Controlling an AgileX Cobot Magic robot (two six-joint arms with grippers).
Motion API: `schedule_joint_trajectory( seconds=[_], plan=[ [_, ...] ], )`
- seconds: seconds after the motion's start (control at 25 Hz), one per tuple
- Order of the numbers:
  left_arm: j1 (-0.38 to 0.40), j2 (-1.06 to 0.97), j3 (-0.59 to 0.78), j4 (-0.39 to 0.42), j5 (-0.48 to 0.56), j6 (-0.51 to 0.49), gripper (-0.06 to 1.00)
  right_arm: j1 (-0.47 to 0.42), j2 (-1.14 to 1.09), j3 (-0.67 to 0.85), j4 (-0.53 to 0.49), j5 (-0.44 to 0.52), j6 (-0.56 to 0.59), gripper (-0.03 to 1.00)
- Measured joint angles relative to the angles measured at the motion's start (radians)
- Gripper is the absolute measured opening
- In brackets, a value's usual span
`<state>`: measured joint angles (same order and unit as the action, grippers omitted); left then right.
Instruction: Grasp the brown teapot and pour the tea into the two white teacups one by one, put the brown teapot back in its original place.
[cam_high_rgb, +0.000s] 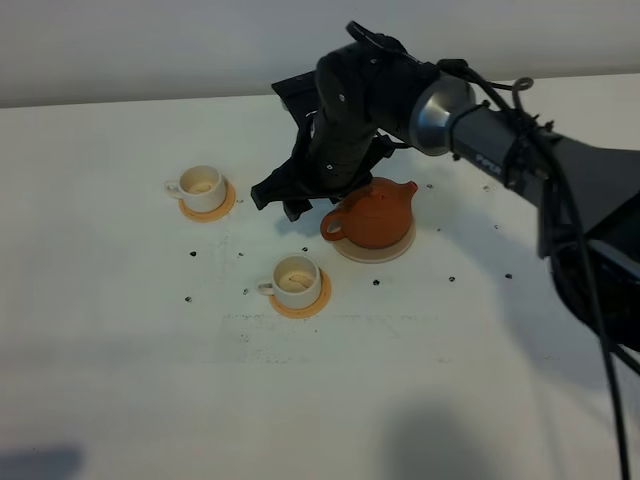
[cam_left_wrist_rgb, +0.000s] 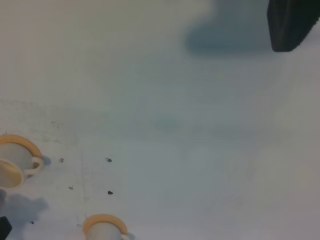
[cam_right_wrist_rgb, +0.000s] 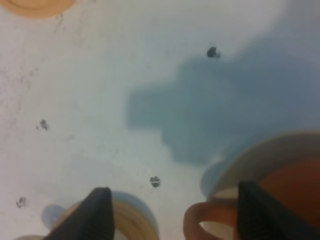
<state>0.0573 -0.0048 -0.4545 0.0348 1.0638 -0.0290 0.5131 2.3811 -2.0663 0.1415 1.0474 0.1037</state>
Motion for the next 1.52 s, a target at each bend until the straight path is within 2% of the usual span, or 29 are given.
schedule_joint_trajectory(
  seconds=[0.08, 0.24, 0.68, 0.84, 1.12, 1.52],
  plan=[
    [0.000, 0.000, 0.000, 0.000, 0.000, 0.000, 0.35, -0.002, -0.041, 0.073, 0.002, -0.060, 0.000, 0.52],
    [0.000, 0.000, 0.000, 0.000, 0.000, 0.000, 0.35, -0.010, -0.063, 0.110, 0.005, -0.094, 0.000, 0.52],
    [0.000, 0.000, 0.000, 0.000, 0.000, 0.000, 0.35, -0.011, -0.063, 0.112, 0.069, -0.105, -0.050, 0.52],
    [0.000, 0.000, 0.000, 0.000, 0.000, 0.000, 0.35, -0.011, -0.063, 0.133, 0.073, -0.104, -0.054, 0.52],
    [0.000, 0.000, 0.000, 0.001, 0.000, 0.000, 0.35, -0.010, -0.065, 0.191, 0.080, -0.164, -0.061, 0.52],
    [0.000, 0.000, 0.000, 0.001, 0.000, -0.001, 0.35, -0.010, -0.067, 0.193, 0.084, -0.148, -0.072, 0.52]
  ],
)
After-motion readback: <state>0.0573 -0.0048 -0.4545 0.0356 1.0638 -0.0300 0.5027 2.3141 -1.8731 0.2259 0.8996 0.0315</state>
